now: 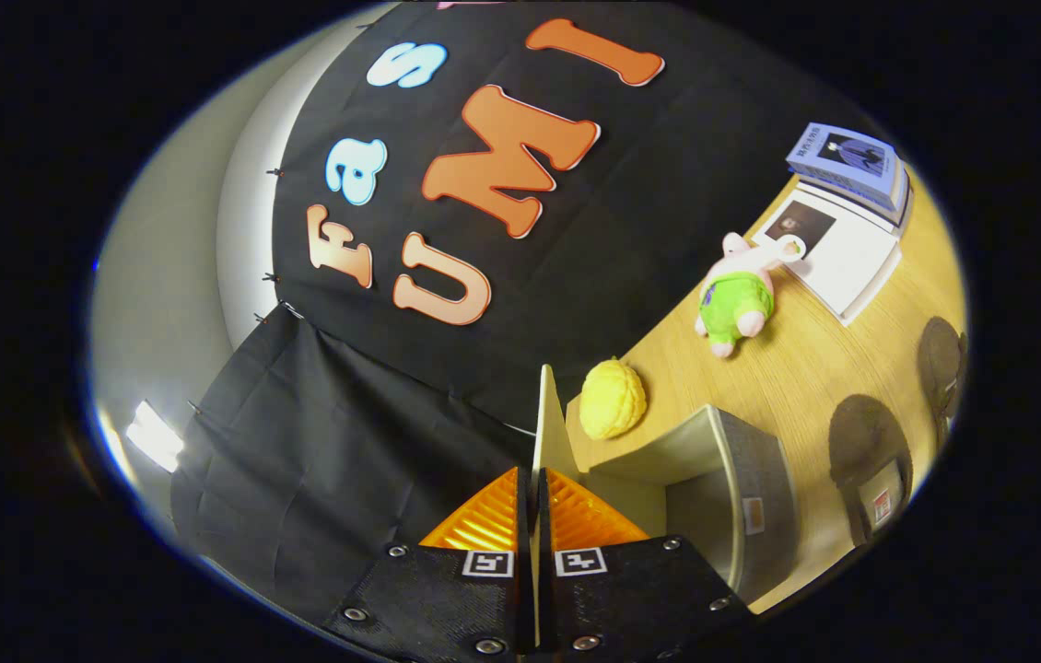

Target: Open the storage box then place both shoes into the box .Put the left shoe in first, then the right shoe, with the right side of both shoes facing outward in a uniform manner.

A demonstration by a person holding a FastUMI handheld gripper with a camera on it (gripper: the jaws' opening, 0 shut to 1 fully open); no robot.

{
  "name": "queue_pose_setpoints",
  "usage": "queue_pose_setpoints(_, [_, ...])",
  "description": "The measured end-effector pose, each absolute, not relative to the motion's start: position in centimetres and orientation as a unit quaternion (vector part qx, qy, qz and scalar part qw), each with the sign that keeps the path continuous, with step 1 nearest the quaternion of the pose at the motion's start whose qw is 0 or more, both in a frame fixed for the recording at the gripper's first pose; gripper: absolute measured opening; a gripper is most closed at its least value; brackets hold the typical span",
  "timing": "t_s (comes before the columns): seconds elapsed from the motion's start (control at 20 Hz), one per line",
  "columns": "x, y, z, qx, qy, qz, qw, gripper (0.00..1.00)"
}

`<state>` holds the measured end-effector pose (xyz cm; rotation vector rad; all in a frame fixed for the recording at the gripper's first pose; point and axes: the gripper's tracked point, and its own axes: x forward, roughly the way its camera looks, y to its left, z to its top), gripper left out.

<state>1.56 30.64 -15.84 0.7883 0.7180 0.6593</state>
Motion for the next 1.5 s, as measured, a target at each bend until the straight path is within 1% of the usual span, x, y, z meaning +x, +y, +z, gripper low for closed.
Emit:
queue_pose_setpoints(0.1, [1.4, 33.2, -14.6, 0.342, 0.333, 0.317, 0.819, 0.02])
queue_pose_setpoints(0.3, [0.3, 38.4, -13.0, 0.313, 0.326, 0.327, 0.830, 0.05])
queue_pose_setpoints(0.6, [-2.3, 45.0, -13.1, 0.242, 0.322, 0.356, 0.843, 0.11])
queue_pose_setpoints(0.7, [-3.2, 46.6, -13.2, 0.232, 0.325, 0.372, 0.838, 0.13])
queue_pose_setpoints(0.8, [-3.5, 47.9, -12.8, 0.227, 0.316, 0.388, 0.836, 0.22])
queue_pose_setpoints(0.85, [-3.6, 48.2, -12.8, 0.218, 0.314, 0.390, 0.838, 0.37])
queue_pose_setpoints(0.9, [-3.9, 48.3, -12.9, 0.209, 0.313, 0.395, 0.838, 0.47])
queue_pose_setpoints(0.95, [-4.2, 48.3, -13.2, 0.197, 0.310, 0.399, 0.840, 0.71])
queue_pose_setpoints(1.05, [-4.0, 46.7, -13.8, 0.165, 0.298, 0.392, 0.854, 0.98])
queue_pose_setpoints(1.25, [-1.6, 40.8, -14.6, 0.121, 0.260, 0.352, 0.891, 0.98])
queue_pose_setpoints(1.5, [1.9, 30.8, -16.6, 0.068, 0.240, 0.267, 0.931, 0.98])
